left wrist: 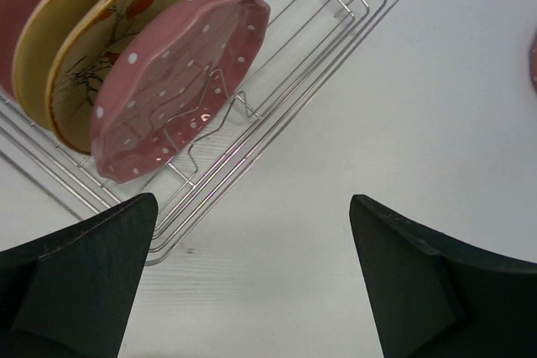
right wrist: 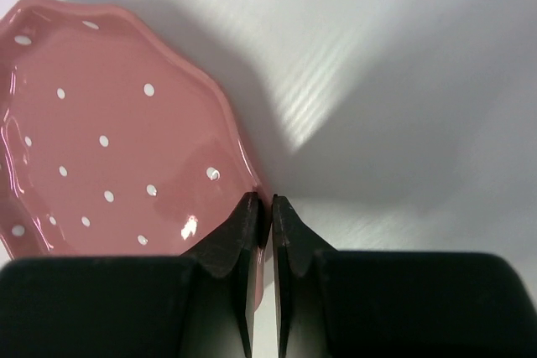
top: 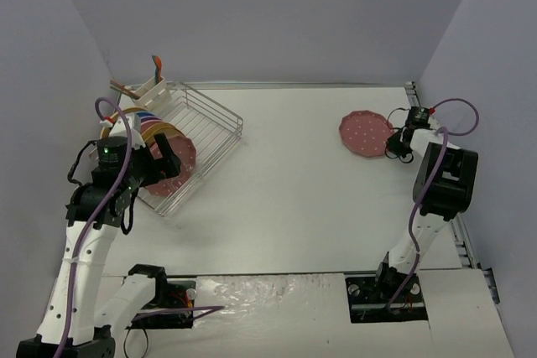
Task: Load the plates into the dish rack
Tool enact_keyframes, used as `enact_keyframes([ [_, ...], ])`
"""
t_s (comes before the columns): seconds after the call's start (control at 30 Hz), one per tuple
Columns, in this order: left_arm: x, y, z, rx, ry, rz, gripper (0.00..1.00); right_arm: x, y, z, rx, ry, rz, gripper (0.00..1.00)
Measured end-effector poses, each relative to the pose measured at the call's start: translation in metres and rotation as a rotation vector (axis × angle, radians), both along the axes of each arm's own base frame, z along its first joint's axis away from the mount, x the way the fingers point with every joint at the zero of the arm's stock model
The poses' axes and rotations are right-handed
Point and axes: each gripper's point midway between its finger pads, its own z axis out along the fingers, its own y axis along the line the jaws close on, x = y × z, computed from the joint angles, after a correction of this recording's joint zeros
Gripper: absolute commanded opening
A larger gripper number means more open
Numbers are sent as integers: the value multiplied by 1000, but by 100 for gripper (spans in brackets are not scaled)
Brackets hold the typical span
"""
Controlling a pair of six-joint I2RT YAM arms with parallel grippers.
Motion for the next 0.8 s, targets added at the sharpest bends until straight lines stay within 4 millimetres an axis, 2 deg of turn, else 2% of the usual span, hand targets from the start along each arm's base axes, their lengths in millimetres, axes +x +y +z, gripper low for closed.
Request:
enact_keyframes([
  [0.1,3,-16,-4,-81,3,-17,97,-18,25,0,29,12,34,0],
  [0.23,5,-46,-10,-169,35,-66,97,-46,74,3,73,42,130,0],
  [0.4,7,-98,-17,-240,70,-158,97,-81,137,2,152,62,270,0],
  [0.5,7,-131,-28,-271,106,-213,97,-102,156,1,197,69,311,0],
  [0.6,6,-158,-47,-286,162,-232,97,-117,166,3,227,64,319,0],
  [0.8,8,-207,-93,-295,288,-240,97,-128,182,17,289,23,297,0],
])
